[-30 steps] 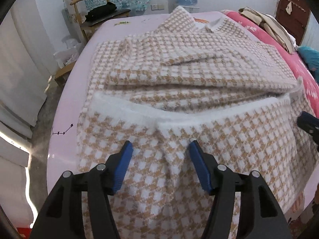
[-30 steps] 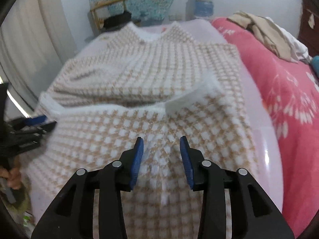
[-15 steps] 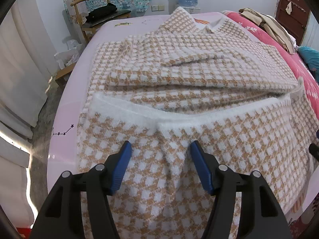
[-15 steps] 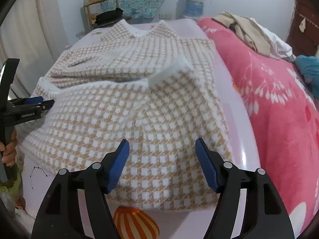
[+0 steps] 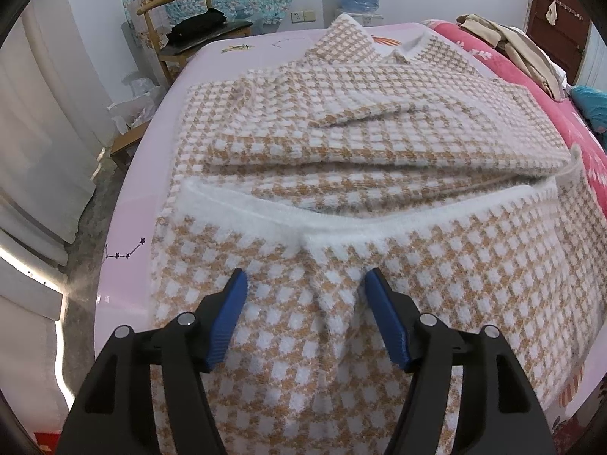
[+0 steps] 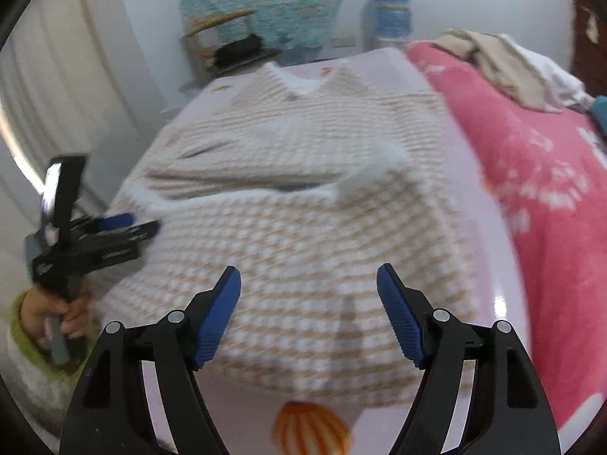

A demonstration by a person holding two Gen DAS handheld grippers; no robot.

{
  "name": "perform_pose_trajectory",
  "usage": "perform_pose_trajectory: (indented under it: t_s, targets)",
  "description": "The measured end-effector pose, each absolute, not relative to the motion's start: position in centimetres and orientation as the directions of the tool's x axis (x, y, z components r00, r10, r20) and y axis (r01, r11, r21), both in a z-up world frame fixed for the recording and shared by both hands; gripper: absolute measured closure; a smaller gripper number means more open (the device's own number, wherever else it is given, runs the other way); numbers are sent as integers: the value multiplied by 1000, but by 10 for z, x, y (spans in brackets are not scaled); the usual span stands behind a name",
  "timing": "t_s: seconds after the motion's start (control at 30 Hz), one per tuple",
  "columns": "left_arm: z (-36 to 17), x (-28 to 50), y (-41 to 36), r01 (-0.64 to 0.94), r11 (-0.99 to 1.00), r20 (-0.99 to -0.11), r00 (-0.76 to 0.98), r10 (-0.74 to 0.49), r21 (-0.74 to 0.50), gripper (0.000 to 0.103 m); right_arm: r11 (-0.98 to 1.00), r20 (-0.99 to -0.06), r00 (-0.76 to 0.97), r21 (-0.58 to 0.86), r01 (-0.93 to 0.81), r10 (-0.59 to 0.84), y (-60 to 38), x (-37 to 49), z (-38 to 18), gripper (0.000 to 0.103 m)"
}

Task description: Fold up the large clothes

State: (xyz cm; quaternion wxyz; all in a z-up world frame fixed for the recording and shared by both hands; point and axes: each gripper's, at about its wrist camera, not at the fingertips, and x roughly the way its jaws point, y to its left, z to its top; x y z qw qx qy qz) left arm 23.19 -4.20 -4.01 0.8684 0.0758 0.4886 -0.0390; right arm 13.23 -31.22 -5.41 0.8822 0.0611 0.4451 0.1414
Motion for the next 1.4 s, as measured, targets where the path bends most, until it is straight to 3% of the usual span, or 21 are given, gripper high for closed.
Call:
perform_pose_trajectory:
  t_s: [0.23,0.37,0.6,0.87,1.17,1.4]
  targets:
    - [-41,233,-39,140,985,-848,530,8,97,33,955,-837,471,190,-226,278,-286,141,-97,32]
    - [-37,235,-33,161,984,-846,532,-25,73,33,954,-833,478,183,-239,279,-287,150,-81,32]
    - [27,260,-4,225,974,-770,618,-156,-16,33,942,-779,530,253,-221,334,-319,207,-27,30]
    - [75,376,-15,250,959,-736,624,-263,-131,32,932,-756,550,332,-145,355,-356,339,9,28]
    - [39,528,-60,181,901,-781,449,-433,-395,31,912,-811,454,409,-10,369,-370,487,-27,28]
    - [12,586,-94,137,931,-815,452,-363,-339,33,921,-837,413,389,-9,358,-360,551,-58,33]
